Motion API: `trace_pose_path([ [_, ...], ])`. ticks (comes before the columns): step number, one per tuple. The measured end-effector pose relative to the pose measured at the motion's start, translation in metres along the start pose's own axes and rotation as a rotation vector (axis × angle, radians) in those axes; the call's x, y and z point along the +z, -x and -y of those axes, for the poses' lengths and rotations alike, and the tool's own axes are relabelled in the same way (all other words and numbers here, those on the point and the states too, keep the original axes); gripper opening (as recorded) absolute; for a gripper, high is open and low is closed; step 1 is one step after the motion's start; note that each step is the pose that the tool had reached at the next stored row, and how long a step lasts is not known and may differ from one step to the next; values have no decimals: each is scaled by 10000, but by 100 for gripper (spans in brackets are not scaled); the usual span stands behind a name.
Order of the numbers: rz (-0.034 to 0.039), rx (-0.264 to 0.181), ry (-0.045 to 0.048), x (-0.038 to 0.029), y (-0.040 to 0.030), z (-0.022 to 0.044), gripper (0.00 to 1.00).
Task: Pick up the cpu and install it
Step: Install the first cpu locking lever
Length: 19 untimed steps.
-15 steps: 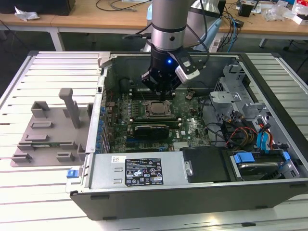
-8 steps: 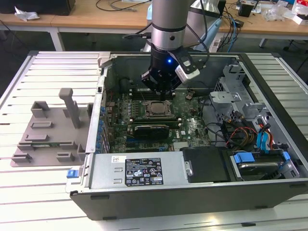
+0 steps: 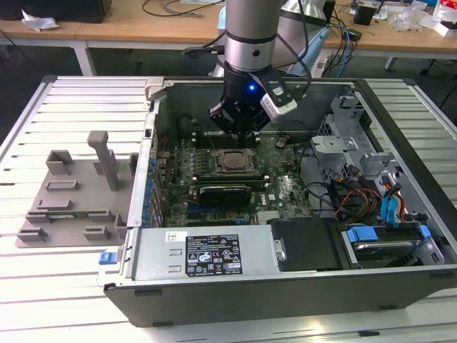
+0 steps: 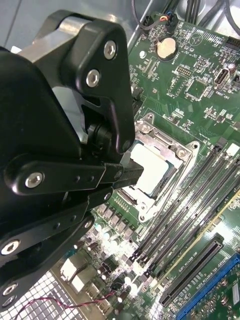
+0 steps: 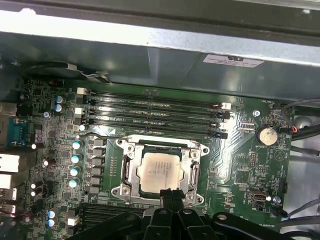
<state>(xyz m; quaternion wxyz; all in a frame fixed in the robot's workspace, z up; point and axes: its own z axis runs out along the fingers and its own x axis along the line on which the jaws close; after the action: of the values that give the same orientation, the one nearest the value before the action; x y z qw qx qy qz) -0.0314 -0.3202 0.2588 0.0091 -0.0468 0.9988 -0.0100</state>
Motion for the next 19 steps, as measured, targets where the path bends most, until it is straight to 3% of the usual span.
trace_pose_path([
  [5,0,0,-1,-58,1,1,11],
  [10,0,0,1,-178,3,3,11],
  [16,1,0,11,-185,1,3,11],
  [19,1,0,11,-187,-75,-14,11],
])
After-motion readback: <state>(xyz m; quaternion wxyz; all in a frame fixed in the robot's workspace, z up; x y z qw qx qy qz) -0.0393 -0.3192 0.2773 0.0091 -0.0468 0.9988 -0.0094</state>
